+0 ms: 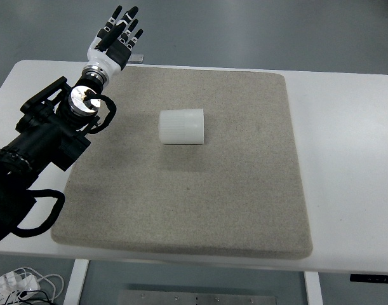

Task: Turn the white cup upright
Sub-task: 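Raise the left hand and swing it toward the white cup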

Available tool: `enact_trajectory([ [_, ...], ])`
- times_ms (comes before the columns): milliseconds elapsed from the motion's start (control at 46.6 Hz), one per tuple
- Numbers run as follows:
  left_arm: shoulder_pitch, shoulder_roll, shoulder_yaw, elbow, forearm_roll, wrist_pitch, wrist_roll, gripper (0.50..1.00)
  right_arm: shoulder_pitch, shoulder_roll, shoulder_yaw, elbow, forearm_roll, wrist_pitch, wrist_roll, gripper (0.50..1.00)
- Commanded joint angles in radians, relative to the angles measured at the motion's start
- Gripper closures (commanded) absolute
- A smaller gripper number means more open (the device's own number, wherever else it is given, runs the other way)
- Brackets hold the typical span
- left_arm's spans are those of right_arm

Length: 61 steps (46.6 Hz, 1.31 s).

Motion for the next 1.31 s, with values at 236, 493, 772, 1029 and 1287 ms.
enact_trajectory([
  [236, -0.008, 0.01, 0.002, 0.003, -0.002, 0.0, 0.0, 0.506, 0.0, 0.0, 0.0, 0.0, 0.0, 0.0, 0.0, 0.548],
  [493, -0.009, 0.061, 0.001, 0.022, -0.005, 0.0, 0.001, 0.506, 0.0, 0.0, 0.0, 0.0, 0.0, 0.0, 0.0, 0.548],
  [772, -0.005, 0.064, 0.005, 0.022, 0.015, -0.018, 0.0, 0.506, 0.0, 0.0, 0.0, 0.0, 0.0, 0.0, 0.0, 0.548],
  [1029, -0.041, 0.065, 0.073, 0.018, 0.06, -0.034, -0.002, 0.506, 0.0, 0.0, 0.0, 0.0, 0.0, 0.0, 0.0, 0.548],
  [1287, -0.101, 0.084, 0.099, -0.001, 0.233, -0.067, 0.0, 0.506, 0.0, 0.0, 0.0, 0.0, 0.0, 0.0, 0.0, 0.548],
])
